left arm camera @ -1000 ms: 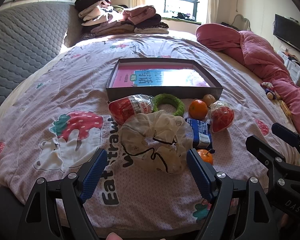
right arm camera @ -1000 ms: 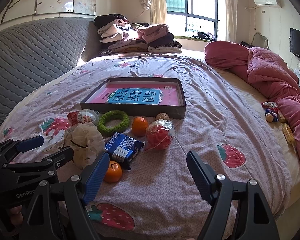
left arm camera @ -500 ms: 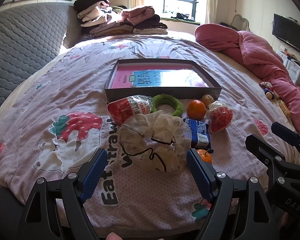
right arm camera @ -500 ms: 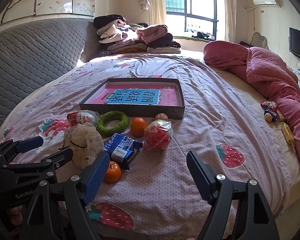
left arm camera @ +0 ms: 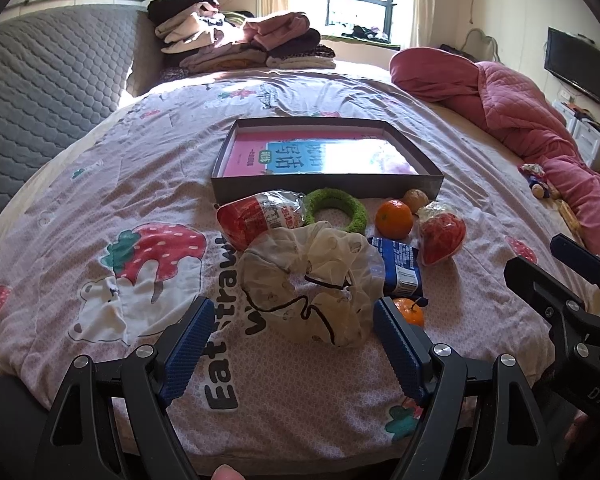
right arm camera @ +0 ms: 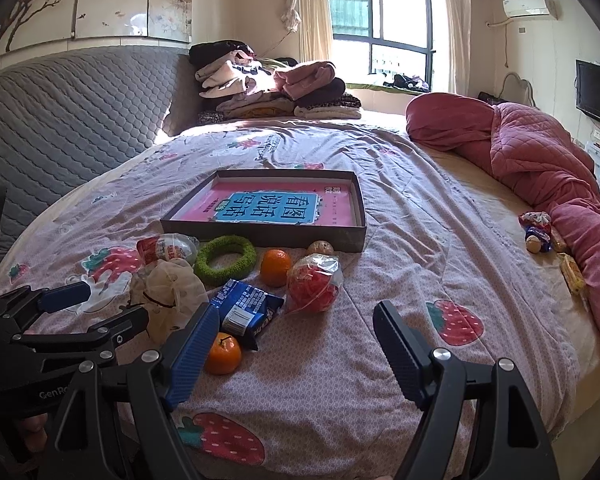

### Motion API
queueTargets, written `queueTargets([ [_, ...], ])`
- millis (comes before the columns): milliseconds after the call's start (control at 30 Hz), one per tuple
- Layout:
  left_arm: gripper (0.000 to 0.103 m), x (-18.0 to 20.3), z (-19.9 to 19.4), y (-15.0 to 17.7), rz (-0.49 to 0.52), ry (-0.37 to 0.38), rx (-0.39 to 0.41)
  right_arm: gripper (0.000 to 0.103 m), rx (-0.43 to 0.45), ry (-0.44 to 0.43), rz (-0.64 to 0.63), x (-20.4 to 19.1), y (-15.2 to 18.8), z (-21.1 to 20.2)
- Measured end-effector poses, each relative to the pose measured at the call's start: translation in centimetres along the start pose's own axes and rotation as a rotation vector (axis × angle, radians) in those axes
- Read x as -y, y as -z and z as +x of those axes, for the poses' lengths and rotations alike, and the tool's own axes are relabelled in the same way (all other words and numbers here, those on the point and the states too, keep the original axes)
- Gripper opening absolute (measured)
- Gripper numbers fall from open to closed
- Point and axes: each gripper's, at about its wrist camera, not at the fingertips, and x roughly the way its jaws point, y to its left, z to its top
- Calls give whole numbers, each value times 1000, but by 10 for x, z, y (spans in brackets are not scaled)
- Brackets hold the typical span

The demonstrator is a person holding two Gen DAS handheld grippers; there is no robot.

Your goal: Organize objects

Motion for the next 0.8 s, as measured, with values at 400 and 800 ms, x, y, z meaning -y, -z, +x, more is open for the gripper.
queueTargets([
  [400,82,-9,15,4,-9,41,-68,79,-45,-82,-33,-8,9,8],
  [800,82,-15,28,6,-16,55,-110,79,-101,-125,-79,-18,22,21],
])
